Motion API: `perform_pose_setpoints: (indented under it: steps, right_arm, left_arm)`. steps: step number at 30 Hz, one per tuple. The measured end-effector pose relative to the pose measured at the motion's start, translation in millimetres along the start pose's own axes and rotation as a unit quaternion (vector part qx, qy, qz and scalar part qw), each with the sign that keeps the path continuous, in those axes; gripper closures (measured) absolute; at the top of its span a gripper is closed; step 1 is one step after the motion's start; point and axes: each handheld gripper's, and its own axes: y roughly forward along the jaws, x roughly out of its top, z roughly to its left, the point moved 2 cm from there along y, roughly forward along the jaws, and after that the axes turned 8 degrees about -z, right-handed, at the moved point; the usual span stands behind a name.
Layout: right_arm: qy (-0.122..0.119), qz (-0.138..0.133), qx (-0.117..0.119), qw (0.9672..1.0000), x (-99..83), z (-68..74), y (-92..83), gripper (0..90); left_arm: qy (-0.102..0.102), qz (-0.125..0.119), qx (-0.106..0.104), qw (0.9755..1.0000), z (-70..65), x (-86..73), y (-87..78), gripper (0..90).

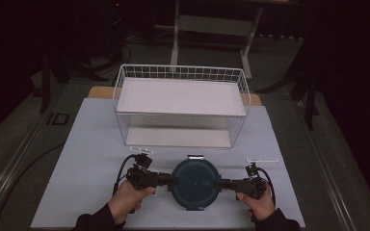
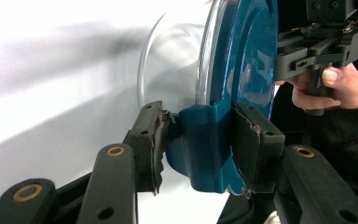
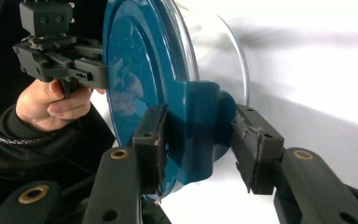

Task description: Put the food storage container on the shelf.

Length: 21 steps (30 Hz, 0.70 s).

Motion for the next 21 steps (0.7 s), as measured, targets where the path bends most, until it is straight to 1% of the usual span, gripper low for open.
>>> perform_pose_setpoints:
  steps: [1, 2, 3, 4, 5, 7, 9, 11, 13, 14, 15, 16, 17, 19, 20, 21]
  right_arm:
    - [-0.005, -0.002, 0.002, 1.0000, 1.8, 1.8, -0.2, 56.6]
    - [-0.011, -0.006, 0.004, 0.9999, 3.2, 3.4, -0.5, 56.6]
    - [-0.022, -0.010, 0.003, 0.9997, 6.1, 6.6, -0.8, 56.5]
    - [-0.026, -0.014, 0.005, 0.9996, 8.6, 8.9, -1.3, 56.6]
    - [-0.031, -0.017, 0.004, 0.9993, 11.4, 11.5, -1.3, 56.5]
    - [-0.043, -0.023, 0.004, 0.9988, 17.9, 16.0, -0.7, 56.5]
    - [-0.052, -0.027, 0.002, 0.9983, 23.0, 17.9, 1.4, 56.5]
    - [-0.053, -0.031, 0.002, 0.9981, 28.5, 18.0, 4.9, 56.4]
    - [-0.056, -0.034, 0.004, 0.9978, 34.0, 17.3, 8.8, 56.4]
    - [-0.063, -0.036, 0.003, 0.9974, 37.0, 17.0, 10.9, 56.4]
    - [-0.065, -0.038, 0.003, 0.9972, 39.8, 17.1, 12.9, 56.4]
    - [-0.070, -0.038, 0.002, 0.9968, 42.7, 16.8, 15.0, 56.5]
    - [-0.075, -0.040, 0.001, 0.9964, 45.6, 16.0, 17.4, 56.5]
    - [-0.078, -0.039, -0.001, 0.9962, 50.8, 14.8, 21.6, 56.5]
    - [-0.080, -0.041, -0.001, 0.9960, 53.7, 13.8, 23.2, 56.6]
    - [-0.084, -0.041, -0.004, 0.9956, 56.8, 12.7, 25.3, 56.6]
  left_arm:
    - [0.003, -0.004, 0.000, 1.0000, -0.8, 1.3, -1.5, 55.8]
    - [0.012, -0.011, 0.003, 0.9999, -3.1, 3.9, -4.2, 55.9]
    - [0.016, -0.015, 0.003, 0.9998, -4.2, 6.5, -6.2, 55.8]
    - [0.019, -0.022, 0.004, 0.9996, -5.3, 9.2, -8.2, 55.9]
    - [0.026, -0.025, 0.008, 0.9993, -6.4, 12.0, -10.2, 55.8]
    - [0.033, -0.034, 0.011, 0.9988, -7.6, 17.5, -13.6, 55.8]
    - [0.035, -0.036, 0.024, 0.9984, -8.0, 22.3, -15.7, 55.7]
    - [0.041, -0.044, 0.038, 0.9975, -7.8, 28.3, -17.9, 55.6]
    - [0.048, -0.049, 0.046, 0.9966, -5.8, 33.1, -19.3, 55.6]
    - [0.049, -0.051, 0.049, 0.9963, -3.7, 35.3, -19.9, 55.5]
    - [0.050, -0.054, 0.051, 0.9960, -1.5, 37.5, -19.9, 55.5]
    - [0.050, -0.054, 0.051, 0.9960, -1.5, 37.5, -19.9, 55.5]
    - [0.053, -0.057, 0.055, 0.9954, 3.4, 41.5, -19.9, 55.5]
    - [0.051, -0.065, 0.053, 0.9952, 9.4, 44.3, -19.2, 55.6]
    - [0.051, -0.065, 0.051, 0.9953, 13.1, 45.9, -18.3, 55.6]
    - [0.048, -0.069, 0.050, 0.9952, 17.6, 47.9, -17.0, 55.6]
